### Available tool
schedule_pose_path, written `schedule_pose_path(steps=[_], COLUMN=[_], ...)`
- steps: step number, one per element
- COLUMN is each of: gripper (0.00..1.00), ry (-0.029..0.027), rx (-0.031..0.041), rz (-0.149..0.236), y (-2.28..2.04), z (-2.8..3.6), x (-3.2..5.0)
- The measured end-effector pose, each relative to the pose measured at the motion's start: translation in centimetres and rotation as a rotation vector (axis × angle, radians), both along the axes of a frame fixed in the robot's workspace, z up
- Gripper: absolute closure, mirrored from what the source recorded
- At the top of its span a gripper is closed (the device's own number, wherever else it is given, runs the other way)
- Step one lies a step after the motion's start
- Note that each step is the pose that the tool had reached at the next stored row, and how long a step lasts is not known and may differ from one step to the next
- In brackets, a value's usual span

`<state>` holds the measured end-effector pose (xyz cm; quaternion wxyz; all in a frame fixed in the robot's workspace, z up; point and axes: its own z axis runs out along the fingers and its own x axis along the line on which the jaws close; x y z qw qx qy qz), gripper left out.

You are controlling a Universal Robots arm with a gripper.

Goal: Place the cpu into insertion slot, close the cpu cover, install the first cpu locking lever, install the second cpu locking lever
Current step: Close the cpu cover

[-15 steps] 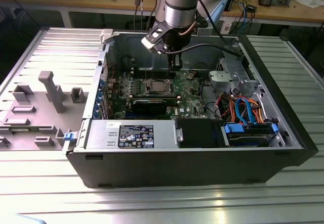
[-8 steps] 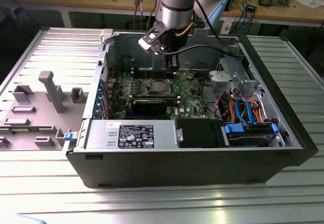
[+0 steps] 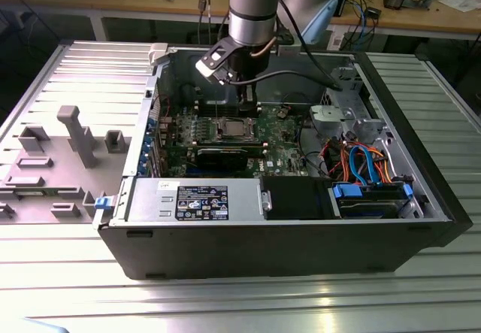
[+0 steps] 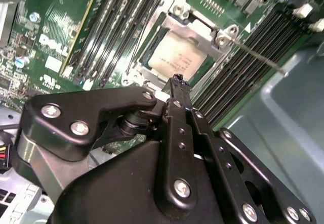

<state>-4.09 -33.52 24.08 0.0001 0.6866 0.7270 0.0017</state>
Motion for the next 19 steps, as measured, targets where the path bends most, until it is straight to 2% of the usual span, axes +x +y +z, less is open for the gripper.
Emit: schedule_pose_path(steps=[6,14,19], gripper=[0.89,0.89,0.89], ry=[-0.0001,0.0,0.0], rx=[0.0006,0.0007,0.0006], rz=[0.0,0.0,0.0], y=[0.0,0.0,0.0], z=[-0.32,-1.04,-2.0], x=[-1.03,-2.23,-2.91])
